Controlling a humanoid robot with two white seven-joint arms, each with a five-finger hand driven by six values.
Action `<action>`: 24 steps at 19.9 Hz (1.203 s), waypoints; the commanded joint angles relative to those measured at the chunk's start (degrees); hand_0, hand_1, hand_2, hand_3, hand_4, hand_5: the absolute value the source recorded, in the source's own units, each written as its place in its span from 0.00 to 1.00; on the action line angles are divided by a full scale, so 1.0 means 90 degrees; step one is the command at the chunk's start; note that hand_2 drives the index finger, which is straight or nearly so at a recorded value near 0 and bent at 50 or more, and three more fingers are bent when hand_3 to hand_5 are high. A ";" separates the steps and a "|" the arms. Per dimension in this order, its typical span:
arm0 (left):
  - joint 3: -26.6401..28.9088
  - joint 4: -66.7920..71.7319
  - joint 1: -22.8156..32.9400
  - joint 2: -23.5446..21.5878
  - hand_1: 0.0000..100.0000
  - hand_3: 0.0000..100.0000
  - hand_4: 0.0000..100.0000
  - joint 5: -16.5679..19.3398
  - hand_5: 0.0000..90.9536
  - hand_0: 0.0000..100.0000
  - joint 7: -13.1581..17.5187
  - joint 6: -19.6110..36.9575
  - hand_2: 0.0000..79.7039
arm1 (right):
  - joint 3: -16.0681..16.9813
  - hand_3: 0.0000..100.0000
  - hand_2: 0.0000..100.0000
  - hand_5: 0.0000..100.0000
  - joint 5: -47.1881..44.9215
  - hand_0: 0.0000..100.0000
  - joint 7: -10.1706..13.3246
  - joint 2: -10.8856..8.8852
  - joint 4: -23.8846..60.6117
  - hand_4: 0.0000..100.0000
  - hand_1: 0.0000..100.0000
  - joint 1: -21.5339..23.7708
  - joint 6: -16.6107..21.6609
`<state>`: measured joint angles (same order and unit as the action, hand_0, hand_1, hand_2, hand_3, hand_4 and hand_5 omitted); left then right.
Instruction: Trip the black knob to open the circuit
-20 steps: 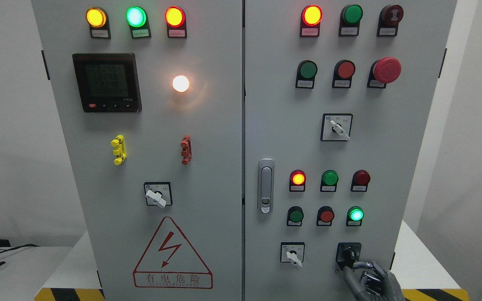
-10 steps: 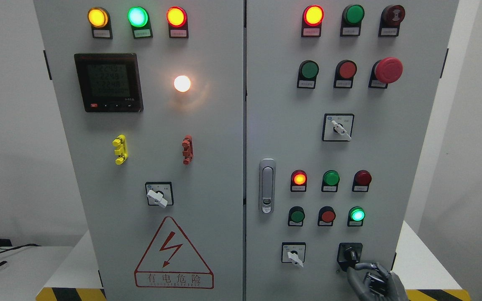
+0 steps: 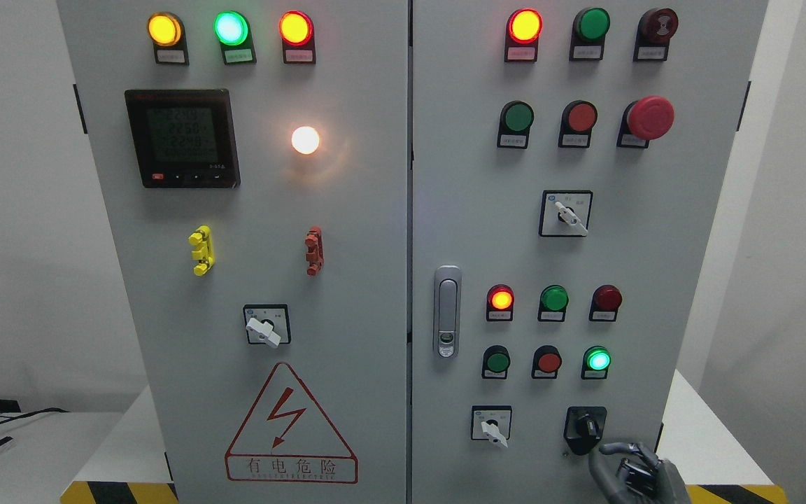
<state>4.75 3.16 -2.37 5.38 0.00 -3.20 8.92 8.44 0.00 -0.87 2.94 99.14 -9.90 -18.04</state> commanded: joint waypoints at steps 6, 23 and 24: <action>0.0000 0.0000 0.0000 -0.0002 0.39 0.00 0.00 0.0195 0.00 0.12 0.0004 0.0005 0.00 | 0.0605 0.95 0.61 0.83 -0.0252 0.42 -0.0254 0.0025 0.1121 0.86 0.53 0.0913 -0.0036; 0.0000 0.0000 0.0000 0.0008 0.39 0.00 0.00 0.0195 0.00 0.12 0.0004 0.0005 0.00 | 0.1855 0.44 0.31 0.39 -0.1455 0.00 -0.1436 -0.0043 0.2285 0.41 0.03 0.2389 -0.0056; 0.0000 0.0000 0.0000 -0.0002 0.39 0.00 0.00 0.0195 0.00 0.12 0.0004 0.0005 0.00 | 0.1855 0.43 0.30 0.38 -0.1465 0.00 -0.1446 -0.0043 0.2285 0.39 0.02 0.2399 -0.0056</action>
<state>4.75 3.16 -2.37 5.37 0.00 -3.20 8.92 19.85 -10.81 -13.53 2.74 115.39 10.27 -18.36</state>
